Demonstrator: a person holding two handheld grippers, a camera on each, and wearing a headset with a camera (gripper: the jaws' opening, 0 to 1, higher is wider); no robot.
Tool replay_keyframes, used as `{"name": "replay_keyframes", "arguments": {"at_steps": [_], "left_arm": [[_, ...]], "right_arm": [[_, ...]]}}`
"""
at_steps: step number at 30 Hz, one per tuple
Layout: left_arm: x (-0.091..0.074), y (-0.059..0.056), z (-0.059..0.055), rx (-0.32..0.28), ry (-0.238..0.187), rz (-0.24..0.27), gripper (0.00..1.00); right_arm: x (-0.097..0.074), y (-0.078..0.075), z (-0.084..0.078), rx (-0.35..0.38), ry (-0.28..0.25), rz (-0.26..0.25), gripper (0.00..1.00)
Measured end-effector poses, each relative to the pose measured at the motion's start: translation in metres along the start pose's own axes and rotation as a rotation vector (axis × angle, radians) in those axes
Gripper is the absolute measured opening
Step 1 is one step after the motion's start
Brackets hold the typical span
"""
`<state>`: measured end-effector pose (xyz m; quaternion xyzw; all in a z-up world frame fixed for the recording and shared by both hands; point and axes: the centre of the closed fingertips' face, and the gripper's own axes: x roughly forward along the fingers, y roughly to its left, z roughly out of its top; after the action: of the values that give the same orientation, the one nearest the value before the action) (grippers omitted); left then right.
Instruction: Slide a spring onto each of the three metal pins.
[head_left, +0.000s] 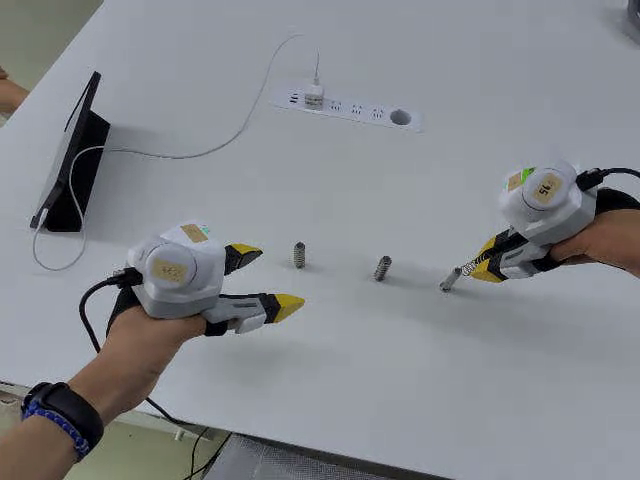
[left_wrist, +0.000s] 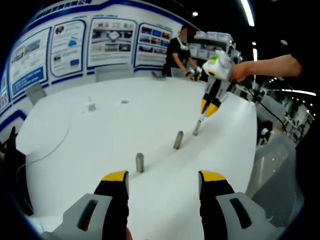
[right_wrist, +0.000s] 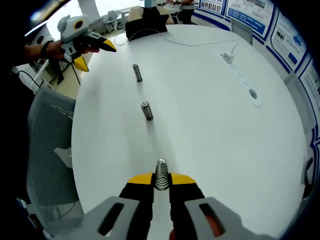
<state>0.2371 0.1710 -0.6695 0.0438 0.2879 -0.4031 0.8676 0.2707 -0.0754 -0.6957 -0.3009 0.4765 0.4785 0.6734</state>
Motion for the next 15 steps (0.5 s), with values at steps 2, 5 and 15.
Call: {"name": "replay_keyframes", "arguments": {"at_steps": [2, 5, 15], "left_arm": [[-0.0022, 0.0025, -0.0001, -0.003, -0.002, 0.007, 0.57], [-0.0042, 0.0050, -0.0006, -0.008, -0.005, 0.013, 0.58], [-0.0073, 0.0054, -0.0026, -0.011, -0.001, 0.014, 0.61]], "right_arm": [[0.0013, 0.0008, 0.0005, -0.002, 0.003, 0.004, 0.13], [0.0030, -0.0006, -0.0005, -0.007, 0.008, 0.005, 0.13], [0.0074, -0.0008, 0.0028, -0.015, 0.018, 0.008, 0.13]]}}
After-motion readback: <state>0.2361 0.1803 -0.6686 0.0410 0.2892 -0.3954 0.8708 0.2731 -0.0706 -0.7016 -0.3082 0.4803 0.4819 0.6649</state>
